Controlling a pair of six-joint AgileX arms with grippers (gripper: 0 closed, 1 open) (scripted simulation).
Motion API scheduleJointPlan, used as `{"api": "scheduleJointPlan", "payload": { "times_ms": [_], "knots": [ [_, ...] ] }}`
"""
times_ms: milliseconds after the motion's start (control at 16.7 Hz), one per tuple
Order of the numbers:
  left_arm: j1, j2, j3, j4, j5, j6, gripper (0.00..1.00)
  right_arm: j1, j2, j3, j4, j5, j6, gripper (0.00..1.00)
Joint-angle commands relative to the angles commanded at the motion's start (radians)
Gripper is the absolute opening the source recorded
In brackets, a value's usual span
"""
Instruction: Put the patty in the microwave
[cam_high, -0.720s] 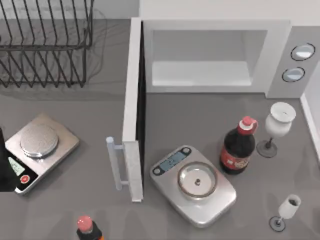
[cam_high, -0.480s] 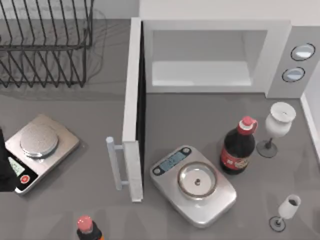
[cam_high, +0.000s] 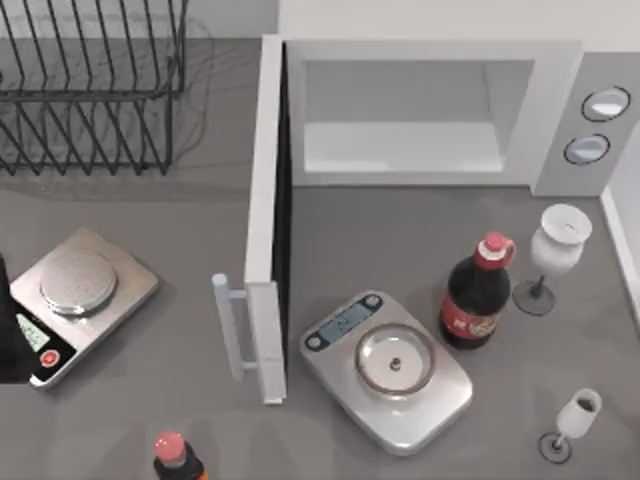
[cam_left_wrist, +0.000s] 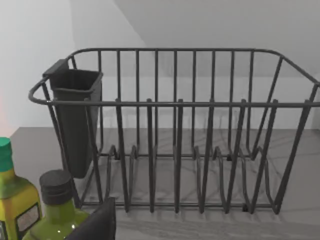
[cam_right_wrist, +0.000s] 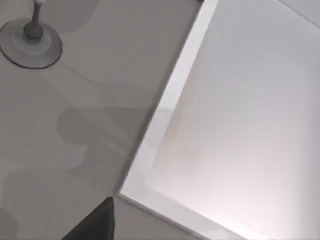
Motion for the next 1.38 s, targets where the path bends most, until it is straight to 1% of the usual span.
{"api": "scheduleJointPlan", "payload": {
  "times_ms": [180,360,540,660,780,1140,1380],
  "knots": [
    [0.0,0.0,0.0,0.0,0.0,0.0,1.0,0.014,0.268,0.142,-0.178,0.0,-0.232,1.0],
    [0.0,0.0,0.0,0.0,0.0,0.0,1.0,0.026,0.493,0.271,-0.341,0.001,-0.433,1.0],
    [0.0,0.0,0.0,0.0,0.0,0.0,1.0,0.036,0.681,0.374,-0.47,0.001,-0.6,1.0],
    [0.0,0.0,0.0,0.0,0.0,0.0,1.0,0.041,0.763,0.422,-0.531,0.001,-0.676,1.0],
    [0.0,0.0,0.0,0.0,0.0,0.0,1.0,0.043,0.805,0.449,-0.565,0.001,-0.718,1.0],
    [0.0,0.0,0.0,0.0,0.0,0.0,1.0,0.039,0.81,0.449,-0.565,0.001,-0.725,1.0],
    [0.0,0.0,0.0,0.0,0.0,0.0,1.0,0.009,0.892,0.424,-0.459,0.001,-0.758,1.0]
  ]
}}
